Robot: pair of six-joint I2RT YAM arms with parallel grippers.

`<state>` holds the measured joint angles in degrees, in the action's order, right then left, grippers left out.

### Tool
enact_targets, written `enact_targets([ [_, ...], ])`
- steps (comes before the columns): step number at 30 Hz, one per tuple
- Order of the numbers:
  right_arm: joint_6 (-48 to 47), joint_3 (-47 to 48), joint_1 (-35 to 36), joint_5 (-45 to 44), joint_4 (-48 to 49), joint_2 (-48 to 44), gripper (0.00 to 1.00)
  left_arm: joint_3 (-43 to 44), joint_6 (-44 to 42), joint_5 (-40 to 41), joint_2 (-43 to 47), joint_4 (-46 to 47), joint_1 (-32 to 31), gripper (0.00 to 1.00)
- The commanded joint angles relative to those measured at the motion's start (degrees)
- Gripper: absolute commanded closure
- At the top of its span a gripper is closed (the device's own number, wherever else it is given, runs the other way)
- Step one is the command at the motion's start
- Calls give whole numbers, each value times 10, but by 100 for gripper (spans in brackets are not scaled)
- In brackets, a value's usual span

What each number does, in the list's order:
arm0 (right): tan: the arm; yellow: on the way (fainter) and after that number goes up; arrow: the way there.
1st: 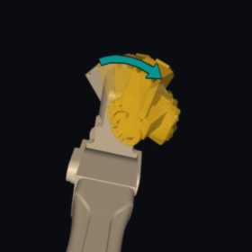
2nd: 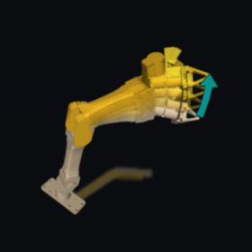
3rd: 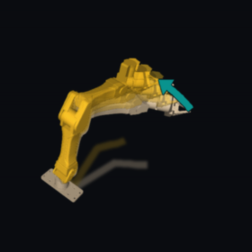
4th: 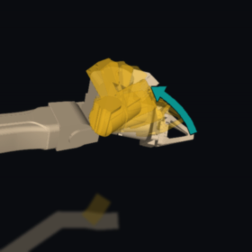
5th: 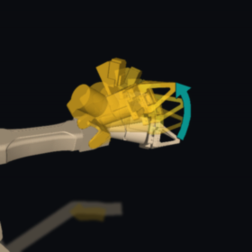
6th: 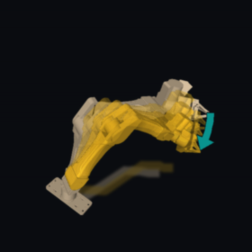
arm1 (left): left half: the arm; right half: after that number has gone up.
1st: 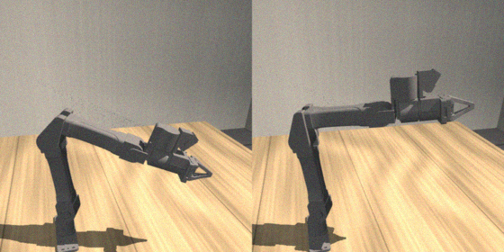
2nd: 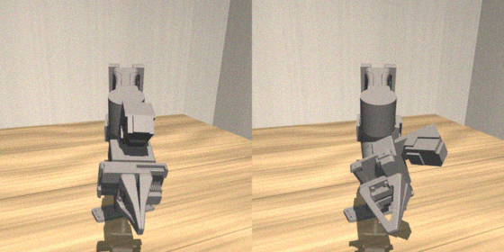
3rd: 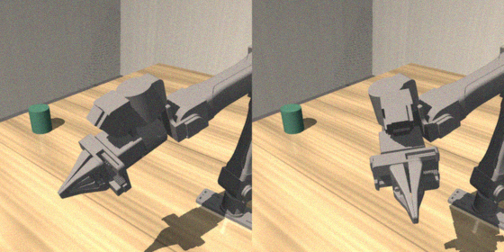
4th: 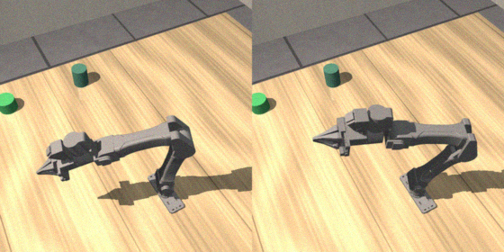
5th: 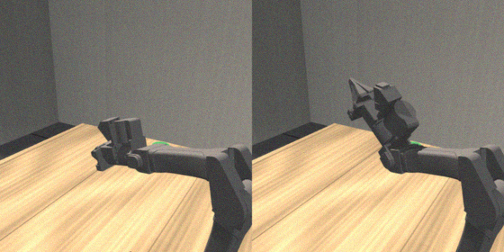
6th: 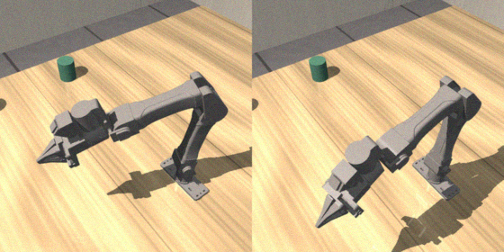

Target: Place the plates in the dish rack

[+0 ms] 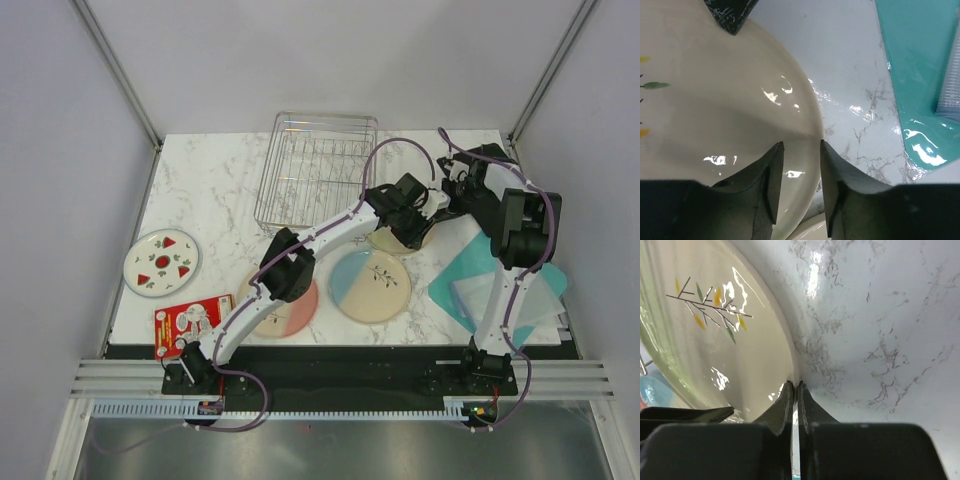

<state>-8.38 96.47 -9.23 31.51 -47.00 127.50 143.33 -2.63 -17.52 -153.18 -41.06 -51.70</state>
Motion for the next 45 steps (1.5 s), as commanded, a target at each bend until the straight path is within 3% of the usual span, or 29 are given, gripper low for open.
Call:
enact_targets([
  [1, -44, -22, -7, -153, 5, -3, 99, -26, -32, 52, 50, -30, 5, 50],
  [5, -58, -20, -35, -177, -3, -15, 100, -59, -29, 74, 108, -28, 6, 40],
  [14, -107, -15, -83, -213, -23, -32, 100, -110, 8, 141, 170, -29, 10, 29],
  [20, -106, -18, -85, -184, -20, -32, 97, -70, 7, 95, 124, -29, 22, 26],
  [28, -105, -39, -87, -181, -12, -30, 95, -1, 48, 128, 45, 12, 34, 21],
  [35, -103, -36, -90, -168, -12, -31, 95, 5, 81, 132, 12, 35, 38, 21],
  [39, -104, -37, -92, -150, -12, -30, 95, 2, 107, 96, 5, 46, 46, 23],
  [41, -109, -42, -93, -131, -13, -31, 93, 1, 118, 79, 1, 51, 49, 25],
  [45, -114, -39, -104, -64, -32, -11, 74, -1, 127, 31, -9, 57, 49, 30],
])
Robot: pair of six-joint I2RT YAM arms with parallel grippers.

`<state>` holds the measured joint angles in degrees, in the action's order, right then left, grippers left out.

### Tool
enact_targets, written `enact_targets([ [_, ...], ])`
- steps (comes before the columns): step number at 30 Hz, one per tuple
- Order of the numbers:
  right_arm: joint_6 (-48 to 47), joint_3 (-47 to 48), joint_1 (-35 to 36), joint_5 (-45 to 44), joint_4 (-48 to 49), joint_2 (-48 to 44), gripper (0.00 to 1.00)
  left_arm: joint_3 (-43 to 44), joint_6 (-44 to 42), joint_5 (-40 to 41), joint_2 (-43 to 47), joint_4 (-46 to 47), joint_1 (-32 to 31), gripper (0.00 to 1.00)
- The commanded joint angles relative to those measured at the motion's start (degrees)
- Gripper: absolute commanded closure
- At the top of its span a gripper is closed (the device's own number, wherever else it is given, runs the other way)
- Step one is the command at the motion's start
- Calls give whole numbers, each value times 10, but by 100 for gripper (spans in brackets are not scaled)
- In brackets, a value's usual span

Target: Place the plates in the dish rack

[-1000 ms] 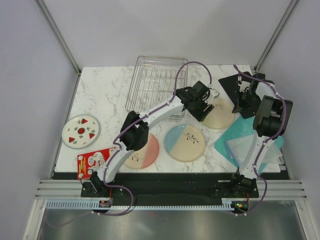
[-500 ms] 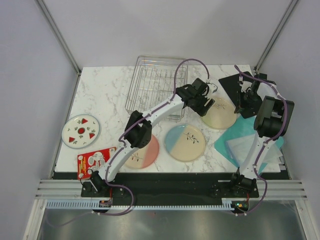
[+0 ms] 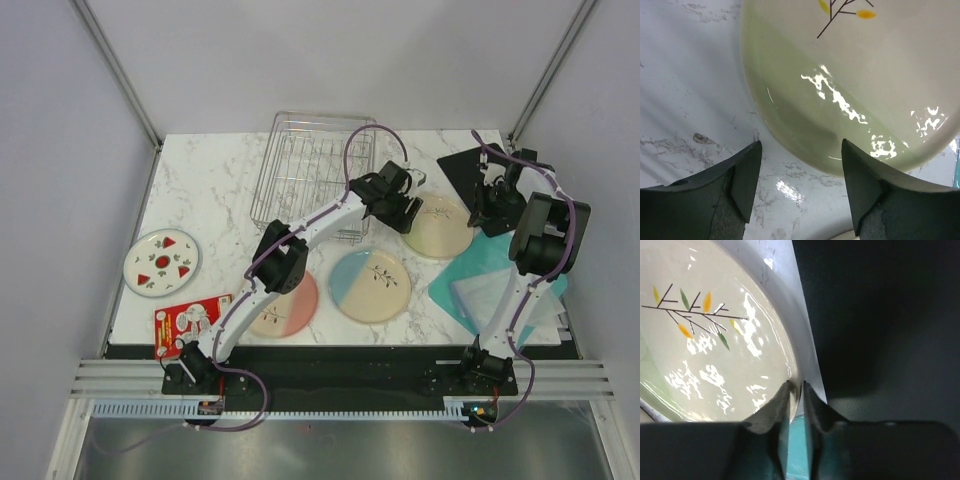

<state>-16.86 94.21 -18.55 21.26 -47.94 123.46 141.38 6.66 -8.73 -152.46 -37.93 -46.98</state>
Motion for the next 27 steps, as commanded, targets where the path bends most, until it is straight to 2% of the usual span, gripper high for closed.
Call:
enact_targets([
  [1, -31, -5, -16, 58, -43, 38, 72, 17, 35, -67, -18, 28, 2, 34],
  [2, -37, 1, -22, 101, -57, 58, 71, 15, 35, -75, -20, 29, 2, 37],
  [7, -83, 30, -29, 178, -124, 110, 67, 8, 32, -107, -22, 35, 2, 58],
  [10, -109, 41, -31, 243, -171, 136, 65, 7, 33, -115, -24, 37, 2, 66],
  [12, -139, 60, -32, 274, -205, 167, 65, 7, 33, -119, -24, 37, 1, 68],
  [13, -156, 68, -32, 317, -250, 188, 65, 6, 31, -119, -24, 37, 1, 71],
  [16, -258, 107, -33, 375, -357, 240, 62, 6, 31, -118, -25, 37, 1, 73],
  [22, -280, 96, -40, 390, -357, 243, 60, 9, 29, -106, -24, 44, 0, 76],
  [24, -281, 98, -47, 412, -358, 243, 54, 10, 29, -109, -24, 46, -2, 77],
  [27, -271, 104, -54, 438, -357, 254, 54, 14, 29, -115, -25, 50, -7, 85],
])
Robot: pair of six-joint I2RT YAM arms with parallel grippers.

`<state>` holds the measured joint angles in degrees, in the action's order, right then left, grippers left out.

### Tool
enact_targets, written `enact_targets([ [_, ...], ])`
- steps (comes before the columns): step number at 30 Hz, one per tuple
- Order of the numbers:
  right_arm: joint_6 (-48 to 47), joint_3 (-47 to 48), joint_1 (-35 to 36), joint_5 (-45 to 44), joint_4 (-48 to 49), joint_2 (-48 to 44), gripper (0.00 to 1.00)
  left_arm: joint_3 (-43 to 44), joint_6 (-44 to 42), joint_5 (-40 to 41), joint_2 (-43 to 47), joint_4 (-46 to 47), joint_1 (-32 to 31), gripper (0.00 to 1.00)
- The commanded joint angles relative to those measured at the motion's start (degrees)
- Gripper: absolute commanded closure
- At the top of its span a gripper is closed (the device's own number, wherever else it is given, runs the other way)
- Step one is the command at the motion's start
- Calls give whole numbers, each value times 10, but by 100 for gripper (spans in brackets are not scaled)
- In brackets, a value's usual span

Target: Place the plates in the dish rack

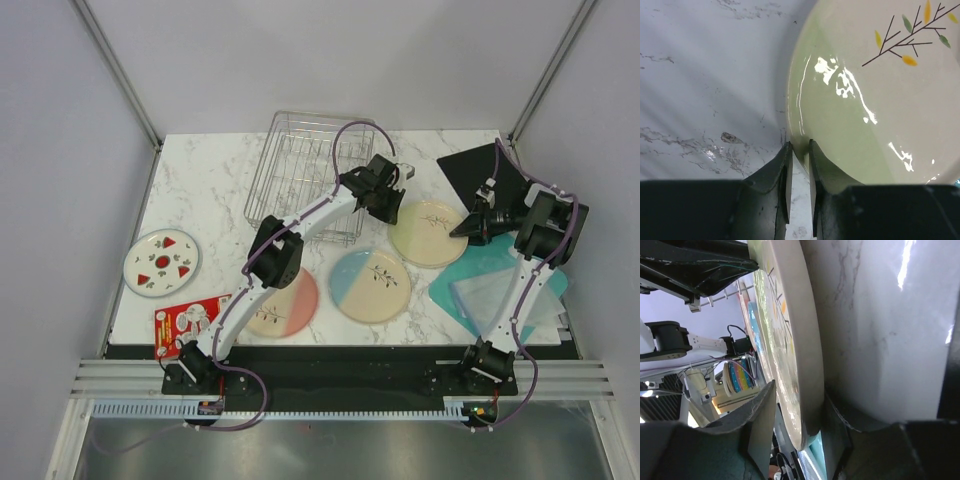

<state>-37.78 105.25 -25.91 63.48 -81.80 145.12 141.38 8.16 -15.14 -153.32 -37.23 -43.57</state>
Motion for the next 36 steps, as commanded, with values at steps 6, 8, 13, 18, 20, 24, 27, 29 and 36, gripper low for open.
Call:
enact_targets([
  [6, -67, -12, 17, 22, -20, 32, 83, 16, 16, -36, -14, 44, -47, 79],
  [8, -71, -12, 13, 22, -19, 21, 99, 16, 12, -30, -8, 48, -46, 74],
  [13, -70, 9, -8, 38, -19, -39, 100, 17, -23, -22, 37, 66, -45, 45],
  [18, -51, 43, -22, 38, -18, -107, 100, -7, -81, -16, 166, 120, -38, 33],
  [20, -45, 49, -22, 38, -18, -145, 100, -38, -102, 6, 218, 142, -34, 32],
  [24, -29, 65, -22, 39, -18, -207, 100, -113, -146, 102, 344, 164, -15, 31],
  [27, -17, 81, -21, 30, -17, -251, 100, -194, -191, 200, 433, 148, 20, 29],
  [29, -2, 104, -21, 23, -15, -275, 100, -268, -216, 229, 499, 136, 63, 30],
  [36, 135, 144, -14, -34, 115, -359, 100, -451, -221, 172, 632, 94, 252, 90],
])
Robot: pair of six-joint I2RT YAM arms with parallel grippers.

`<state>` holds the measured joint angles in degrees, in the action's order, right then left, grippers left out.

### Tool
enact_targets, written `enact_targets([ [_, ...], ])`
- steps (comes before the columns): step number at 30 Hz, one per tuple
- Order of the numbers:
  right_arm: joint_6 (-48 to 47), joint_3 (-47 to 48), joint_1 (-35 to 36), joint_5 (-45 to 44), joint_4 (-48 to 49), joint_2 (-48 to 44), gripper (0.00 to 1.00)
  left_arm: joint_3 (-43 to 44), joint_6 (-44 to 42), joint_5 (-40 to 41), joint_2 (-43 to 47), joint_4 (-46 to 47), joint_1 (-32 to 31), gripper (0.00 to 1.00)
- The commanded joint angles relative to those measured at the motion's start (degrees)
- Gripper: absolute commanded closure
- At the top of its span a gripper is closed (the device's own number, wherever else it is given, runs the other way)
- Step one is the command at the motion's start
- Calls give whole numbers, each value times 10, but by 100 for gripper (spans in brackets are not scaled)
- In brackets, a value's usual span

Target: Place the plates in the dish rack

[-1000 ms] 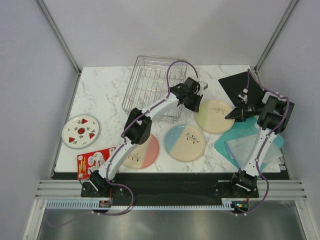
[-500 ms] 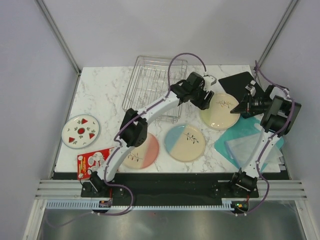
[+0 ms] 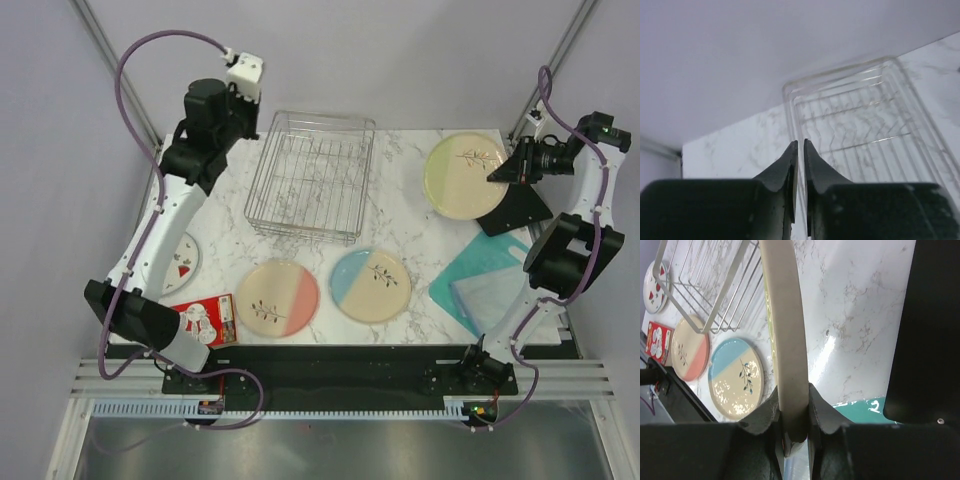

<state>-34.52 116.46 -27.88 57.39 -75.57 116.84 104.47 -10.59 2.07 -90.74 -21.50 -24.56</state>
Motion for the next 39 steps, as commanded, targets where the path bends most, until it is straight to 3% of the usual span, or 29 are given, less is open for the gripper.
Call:
enact_targets([
  [1, 123, 27, 8, 4, 80, -104, 100, -106, -32, -3, 12, -69, 91, 97],
  [9, 292, -53, 77, -106, 326, -233, 100, -225, 34, -71, 29, -111, 212, 98],
  [13, 361, -32, 102, -131, 359, -234, 100, -319, 38, -78, 42, -86, 228, 98],
  [18, 421, -23, 149, -218, 406, -237, 100, -344, 66, -121, -11, -95, 227, 98],
  [22, 417, -31, 201, -308, 433, -253, 100, -337, 85, -133, -37, -85, 219, 98],
  [26, 423, -26, 221, -340, 443, -252, 100, -325, 92, -144, -68, -79, 198, 98],
  [39, 411, -30, 259, -446, 417, -239, 100, -259, 101, -130, -120, -79, 50, 98],
])
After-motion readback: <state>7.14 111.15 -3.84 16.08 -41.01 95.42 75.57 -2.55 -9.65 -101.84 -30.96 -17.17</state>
